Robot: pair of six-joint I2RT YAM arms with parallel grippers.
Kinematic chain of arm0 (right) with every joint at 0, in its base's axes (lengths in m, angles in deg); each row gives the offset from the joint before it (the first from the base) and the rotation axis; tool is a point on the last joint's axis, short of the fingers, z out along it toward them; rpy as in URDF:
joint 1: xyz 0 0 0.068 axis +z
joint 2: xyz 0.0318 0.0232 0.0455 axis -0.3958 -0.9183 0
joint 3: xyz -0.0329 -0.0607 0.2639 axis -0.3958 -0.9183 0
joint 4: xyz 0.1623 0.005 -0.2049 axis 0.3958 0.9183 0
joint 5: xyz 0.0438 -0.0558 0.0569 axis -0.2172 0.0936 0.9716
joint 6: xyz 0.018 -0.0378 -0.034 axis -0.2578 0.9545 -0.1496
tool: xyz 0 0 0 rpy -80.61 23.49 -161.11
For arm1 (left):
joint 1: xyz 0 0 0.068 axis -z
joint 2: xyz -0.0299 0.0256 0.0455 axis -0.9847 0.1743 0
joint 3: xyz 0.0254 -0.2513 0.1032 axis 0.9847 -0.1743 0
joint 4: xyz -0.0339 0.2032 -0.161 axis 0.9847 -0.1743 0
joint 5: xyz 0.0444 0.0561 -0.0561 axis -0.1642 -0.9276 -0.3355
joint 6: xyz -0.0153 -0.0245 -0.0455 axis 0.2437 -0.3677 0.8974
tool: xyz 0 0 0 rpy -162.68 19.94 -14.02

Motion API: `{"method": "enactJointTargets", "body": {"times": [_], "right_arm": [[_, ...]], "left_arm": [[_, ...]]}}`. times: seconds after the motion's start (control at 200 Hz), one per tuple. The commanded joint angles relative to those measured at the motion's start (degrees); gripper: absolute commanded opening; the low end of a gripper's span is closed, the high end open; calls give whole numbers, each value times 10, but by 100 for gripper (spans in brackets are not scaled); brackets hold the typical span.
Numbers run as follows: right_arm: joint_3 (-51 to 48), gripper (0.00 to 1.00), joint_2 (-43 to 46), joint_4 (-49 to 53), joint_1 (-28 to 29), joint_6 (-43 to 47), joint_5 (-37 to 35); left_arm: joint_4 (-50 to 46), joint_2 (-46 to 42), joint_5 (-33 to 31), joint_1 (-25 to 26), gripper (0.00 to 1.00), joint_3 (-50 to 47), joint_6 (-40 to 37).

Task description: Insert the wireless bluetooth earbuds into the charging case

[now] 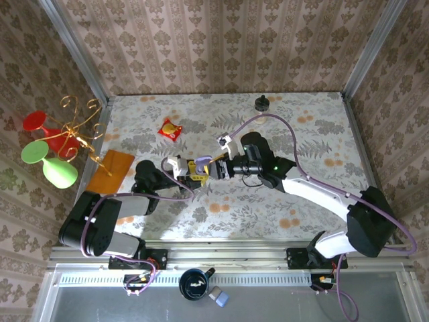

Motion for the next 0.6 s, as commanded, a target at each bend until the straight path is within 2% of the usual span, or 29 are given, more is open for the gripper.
{"method": "enactJointTargets", "body": {"times": [0.0, 0.32, 0.49, 0.595], "right_arm": [[-10, 49, 37, -23, -5, 10, -43], [-1, 72, 48, -51, -5, 1, -47], [49, 73, 11, -14, -2, 27, -2], [59, 69, 9, -6, 1, 38, 43]], "left_arm": [[32, -14, 37, 6, 23, 6, -4], [32, -19, 34, 7, 23, -11, -62], [32, -23, 29, 7, 23, -15, -61], [32, -27, 16, 6, 23, -16, -53]]}}
